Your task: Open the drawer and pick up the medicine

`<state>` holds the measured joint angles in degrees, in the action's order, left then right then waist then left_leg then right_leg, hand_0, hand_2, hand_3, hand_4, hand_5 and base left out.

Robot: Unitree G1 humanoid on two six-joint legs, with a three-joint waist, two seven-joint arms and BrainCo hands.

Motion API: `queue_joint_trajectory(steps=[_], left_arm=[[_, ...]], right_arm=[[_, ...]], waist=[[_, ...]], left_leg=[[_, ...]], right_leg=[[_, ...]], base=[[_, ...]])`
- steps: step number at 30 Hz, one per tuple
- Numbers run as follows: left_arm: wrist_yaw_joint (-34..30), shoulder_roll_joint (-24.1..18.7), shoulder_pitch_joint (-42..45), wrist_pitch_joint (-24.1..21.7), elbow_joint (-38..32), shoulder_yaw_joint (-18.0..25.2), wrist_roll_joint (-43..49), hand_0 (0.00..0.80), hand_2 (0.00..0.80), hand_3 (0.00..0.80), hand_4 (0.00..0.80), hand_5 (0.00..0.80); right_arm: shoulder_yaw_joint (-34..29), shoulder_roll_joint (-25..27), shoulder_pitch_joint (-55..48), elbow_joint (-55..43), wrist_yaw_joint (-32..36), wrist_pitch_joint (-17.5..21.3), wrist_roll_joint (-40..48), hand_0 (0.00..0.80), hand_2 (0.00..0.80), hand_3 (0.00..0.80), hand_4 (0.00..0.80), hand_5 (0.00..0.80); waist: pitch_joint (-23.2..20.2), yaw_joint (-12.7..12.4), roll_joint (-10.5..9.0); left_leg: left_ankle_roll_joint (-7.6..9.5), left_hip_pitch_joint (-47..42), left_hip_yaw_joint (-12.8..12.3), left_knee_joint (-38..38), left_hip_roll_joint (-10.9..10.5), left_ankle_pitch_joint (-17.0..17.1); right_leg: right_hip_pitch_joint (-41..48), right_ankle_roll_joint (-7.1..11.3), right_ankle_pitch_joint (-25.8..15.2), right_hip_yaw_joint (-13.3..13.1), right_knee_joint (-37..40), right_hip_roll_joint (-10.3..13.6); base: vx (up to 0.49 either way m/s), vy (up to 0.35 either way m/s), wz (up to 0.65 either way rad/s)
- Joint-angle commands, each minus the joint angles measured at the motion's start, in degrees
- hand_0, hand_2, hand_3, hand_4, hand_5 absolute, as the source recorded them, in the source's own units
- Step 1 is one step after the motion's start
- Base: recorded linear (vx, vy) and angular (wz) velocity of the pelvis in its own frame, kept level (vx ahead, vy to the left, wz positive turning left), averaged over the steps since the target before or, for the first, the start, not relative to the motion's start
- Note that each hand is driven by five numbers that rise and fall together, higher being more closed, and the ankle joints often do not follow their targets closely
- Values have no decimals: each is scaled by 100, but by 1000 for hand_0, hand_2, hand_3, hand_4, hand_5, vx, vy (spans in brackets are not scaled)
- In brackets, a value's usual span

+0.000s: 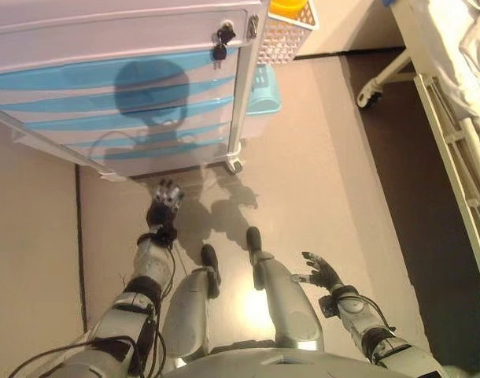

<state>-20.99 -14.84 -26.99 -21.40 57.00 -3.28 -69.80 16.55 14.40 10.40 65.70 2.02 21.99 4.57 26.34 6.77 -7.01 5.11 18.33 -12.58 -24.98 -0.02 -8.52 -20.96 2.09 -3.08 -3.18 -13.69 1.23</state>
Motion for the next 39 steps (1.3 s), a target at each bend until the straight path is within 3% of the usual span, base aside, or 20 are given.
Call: queue_joint_trajectory(steps=[1,3,4,9,17,20,22,23,24,25,32,36,39], left_arm=[[-489,-485,-412,-89,-246,455,-943,0,0,0,0,0],[-612,-804,-865,99,-182,618,-1406,0,0,0,0,0],[-666,-899,-1021,160,-158,649,-1603,0,0,0,0,0],[-763,-1411,-1999,474,-74,789,-2716,0,0,0,0,0],[-712,-1807,-2943,217,-173,848,-3844,0,0,0,0,0],[-1388,-2041,-3267,236,-305,725,-4055,0,0,0,0,0],[-2800,-2064,-3384,691,-768,540,-4190,0,0,0,0,0],[-3283,-2036,-3368,753,-1002,448,-4184,445,445,445,445,445],[-3720,-1965,-3314,825,-1405,312,-4053,715,715,715,715,715],[-4054,-1876,-3239,895,-1783,189,-3845,800,800,800,800,800],[-4821,-1471,-2322,1131,-3793,-206,-2003,800,800,800,800,800],[-4867,-1335,-1109,1535,-4766,145,-1792,800,800,800,800,800],[-4946,-962,-25,1998,-5038,449,-1640,800,800,800,800,800]], right_arm=[[394,72,-276,-279,-2,128,251,0,0,0,0,0],[509,54,-337,-362,-10,148,348,0,0,0,0,0],[551,43,-367,-381,-26,155,393,0,0,0,0,0],[812,3,-569,-526,-152,233,604,0,0,0,0,0],[1075,-33,-764,-545,-214,374,555,0,0,0,0,0],[1158,-33,-860,-579,-212,383,605,0,0,0,0,0],[1184,-39,-908,-582,-216,427,591,0,0,0,0,0],[1180,-33,-916,-587,-216,438,563,0,0,0,0,0],[1167,-20,-920,-611,-221,431,523,0,0,0,0,0],[1129,14,-904,-628,-207,410,473,0,0,0,0,0],[784,183,-883,-887,-323,48,55,0,0,0,0,0],[562,242,-967,-1006,-365,-201,-177,0,0,0,0,0],[413,236,-1062,-1042,-369,-335,-333,0,0,0,0,0]], waist=[[-177,56,-124],[-148,104,-213],[-158,103,-185],[-159,217,-325],[-171,335,-439],[-168,354,-476],[-148,327,-484],[-137,314,-475],[-125,290,-459],[-92,289,-489],[-56,72,-183],[-145,-195,27],[-322,-438,169]], left_leg=[[69,379,101,-514,-118,-564],[82,530,74,-709,-43,-663],[76,518,145,-789,-21,-880],[96,800,121,-1211,46,-1103],[104,879,172,-1582,23,-1312],[119,868,188,-1641,7,-1355],[121,840,200,-1617,-23,-1361],[119,819,202,-1594,-37,-1355],[119,778,208,-1543,-67,-1347],[126,785,133,-1467,-97,-1158],[109,268,262,-893,-354,-905],[9,-151,479,-422,-476,-641],[-128,-468,658,48,-498,-337]], right_leg=[[-242,174,166,-51,-401,35],[-315,175,171,-54,-437,13],[-293,202,324,-52,-501,-30],[-409,183,372,-87,-604,-75],[-349,157,420,-144,-650,-110],[-275,163,422,-168,-628,-133],[-185,165,415,-183,-564,-150],[-152,164,414,-193,-543,-157],[-102,160,412,-207,-505,-165],[-86,133,275,-230,-424,-138],[455,88,293,-278,-151,-128],[918,44,426,-124,-20,-49],[1256,1,561,81,78,10]], base=[[-18,-72,-25],[19,-53,-23],[71,-26,-22],[10,-43,-12],[38,-23,-1],[32,-53,-1],[10,-46,-1],[0,0,0],[-98,-41,0],[-97,-31,-2],[-1,13,-4],[26,14,23],[13,-10,19]])
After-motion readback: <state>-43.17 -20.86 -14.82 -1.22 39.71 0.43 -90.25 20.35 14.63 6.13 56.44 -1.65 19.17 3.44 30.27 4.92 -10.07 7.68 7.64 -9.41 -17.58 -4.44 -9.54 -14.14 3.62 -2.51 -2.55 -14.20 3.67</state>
